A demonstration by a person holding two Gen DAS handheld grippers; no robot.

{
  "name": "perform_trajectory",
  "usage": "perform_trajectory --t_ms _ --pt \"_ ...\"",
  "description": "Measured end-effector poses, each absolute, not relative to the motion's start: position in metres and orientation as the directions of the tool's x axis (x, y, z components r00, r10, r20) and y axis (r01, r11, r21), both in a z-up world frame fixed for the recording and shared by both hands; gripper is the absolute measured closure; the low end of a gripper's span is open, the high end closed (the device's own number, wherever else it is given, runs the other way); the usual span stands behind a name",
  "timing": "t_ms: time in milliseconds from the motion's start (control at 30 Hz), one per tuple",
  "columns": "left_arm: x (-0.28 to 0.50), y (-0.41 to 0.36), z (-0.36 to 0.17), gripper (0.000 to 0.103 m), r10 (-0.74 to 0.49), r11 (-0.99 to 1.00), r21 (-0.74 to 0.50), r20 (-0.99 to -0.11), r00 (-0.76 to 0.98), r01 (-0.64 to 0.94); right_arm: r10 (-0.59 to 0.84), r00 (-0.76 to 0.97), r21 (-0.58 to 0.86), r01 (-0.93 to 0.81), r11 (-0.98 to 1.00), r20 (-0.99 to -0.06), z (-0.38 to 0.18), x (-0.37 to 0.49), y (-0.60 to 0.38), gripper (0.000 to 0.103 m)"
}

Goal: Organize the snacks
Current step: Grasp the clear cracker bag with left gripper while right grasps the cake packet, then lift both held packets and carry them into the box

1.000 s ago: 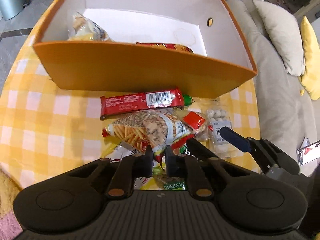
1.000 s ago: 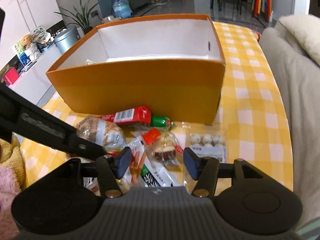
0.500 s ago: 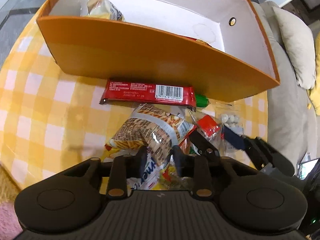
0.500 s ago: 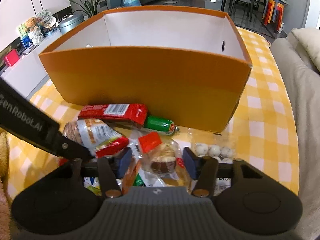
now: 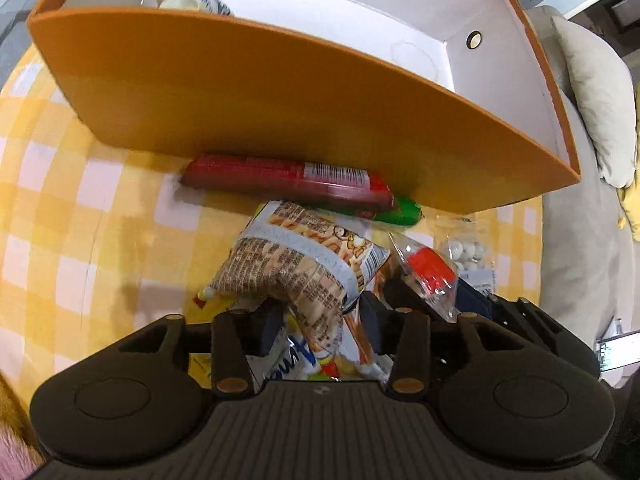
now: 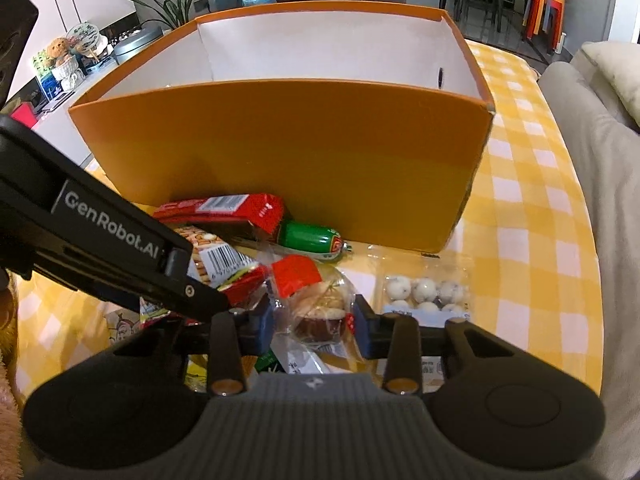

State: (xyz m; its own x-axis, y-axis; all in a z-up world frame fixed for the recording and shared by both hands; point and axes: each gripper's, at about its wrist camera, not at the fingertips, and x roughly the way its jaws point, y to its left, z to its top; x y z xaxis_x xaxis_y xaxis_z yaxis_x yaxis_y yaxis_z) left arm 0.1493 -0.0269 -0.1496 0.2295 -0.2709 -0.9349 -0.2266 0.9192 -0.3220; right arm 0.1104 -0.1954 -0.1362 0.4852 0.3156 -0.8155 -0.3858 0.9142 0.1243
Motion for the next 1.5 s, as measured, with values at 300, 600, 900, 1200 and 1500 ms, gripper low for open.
perform_trajectory --t_ms 300,600,900,1200,1500 --pt "0.146 -0.033 -0.142 0.086 -0.23 0.944 -0.278 -0.941 0.249 -0.177 0.309 0.503 0.114 -0.381 0.917 -0.807 -0.132 0.106 -0.199 0.066" --pt "0.13 -0.027 -0.126 0.089 -0.237 0.956 -0.278 -0.923 0.302 -0.098 0.329 0.499 0.174 -0.332 0.927 -0.802 -0.119 0.1 -0.211 0.067" --pt "0.104 -0.015 -0.093 0.091 -0.262 0.958 -0.288 -0.878 0.4 -0.004 0.391 0.518 0.249 -0.323 0.913 -0.761 -0.09 0.084 -0.217 0.067" --pt "0.089 -0.009 -0.053 0.091 -0.284 0.957 -0.276 -0.825 0.489 0.092 0.408 0.55 0.245 -0.348 0.905 -0.728 -0.053 0.073 -0.207 0.067" --pt "0.105 -0.001 -0.017 0.091 -0.302 0.953 -0.253 -0.786 0.539 0.164 0.372 0.584 0.104 -0.44 0.892 -0.722 -0.009 0.088 -0.188 0.067"
